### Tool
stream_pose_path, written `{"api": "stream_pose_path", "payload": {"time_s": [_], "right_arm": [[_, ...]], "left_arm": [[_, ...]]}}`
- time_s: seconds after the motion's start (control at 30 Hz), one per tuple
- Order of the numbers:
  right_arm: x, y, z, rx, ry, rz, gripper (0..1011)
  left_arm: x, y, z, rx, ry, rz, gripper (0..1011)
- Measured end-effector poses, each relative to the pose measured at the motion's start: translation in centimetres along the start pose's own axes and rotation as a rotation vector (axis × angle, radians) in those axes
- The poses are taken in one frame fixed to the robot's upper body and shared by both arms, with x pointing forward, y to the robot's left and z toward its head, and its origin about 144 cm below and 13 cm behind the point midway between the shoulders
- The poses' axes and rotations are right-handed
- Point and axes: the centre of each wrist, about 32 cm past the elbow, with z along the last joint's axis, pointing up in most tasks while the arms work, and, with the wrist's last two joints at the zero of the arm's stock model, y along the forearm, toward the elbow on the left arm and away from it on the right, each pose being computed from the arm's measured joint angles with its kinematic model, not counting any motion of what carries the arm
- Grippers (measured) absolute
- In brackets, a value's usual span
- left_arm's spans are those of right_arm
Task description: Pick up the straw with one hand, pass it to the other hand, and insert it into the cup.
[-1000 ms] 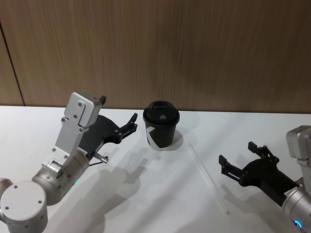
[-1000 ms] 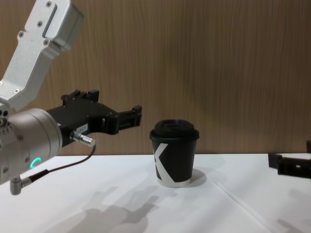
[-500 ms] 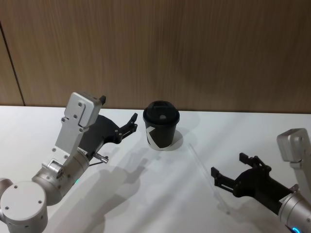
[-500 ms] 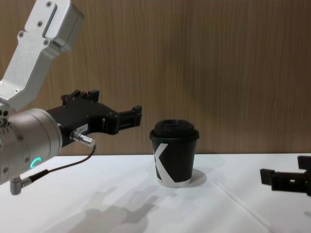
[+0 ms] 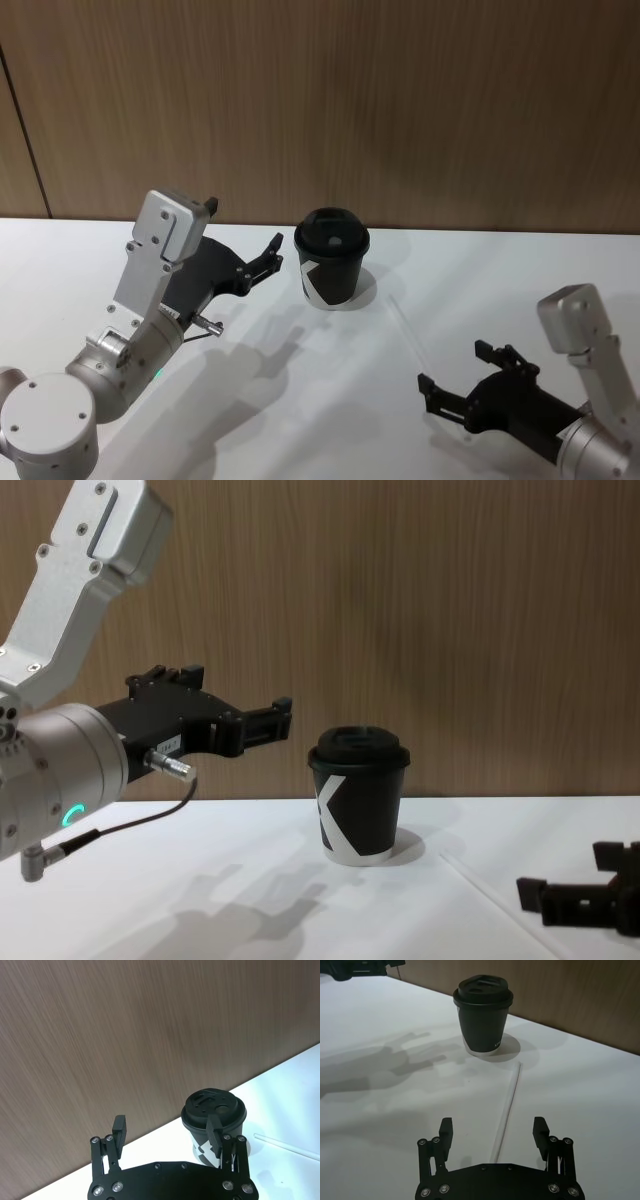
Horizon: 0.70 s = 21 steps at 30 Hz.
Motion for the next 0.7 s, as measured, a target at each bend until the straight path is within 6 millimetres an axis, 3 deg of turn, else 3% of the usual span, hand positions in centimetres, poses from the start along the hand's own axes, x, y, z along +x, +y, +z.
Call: {"api": "stream_pose_path", "payload": {"time_s": [0.7], "right_arm": [[-1.3, 1.1, -0.7, -0.064, -0.028, -0.026, 1001]], "left_arm": [[0.0, 0.0, 0.0, 0.0, 0.0, 0.0, 1003]]}}
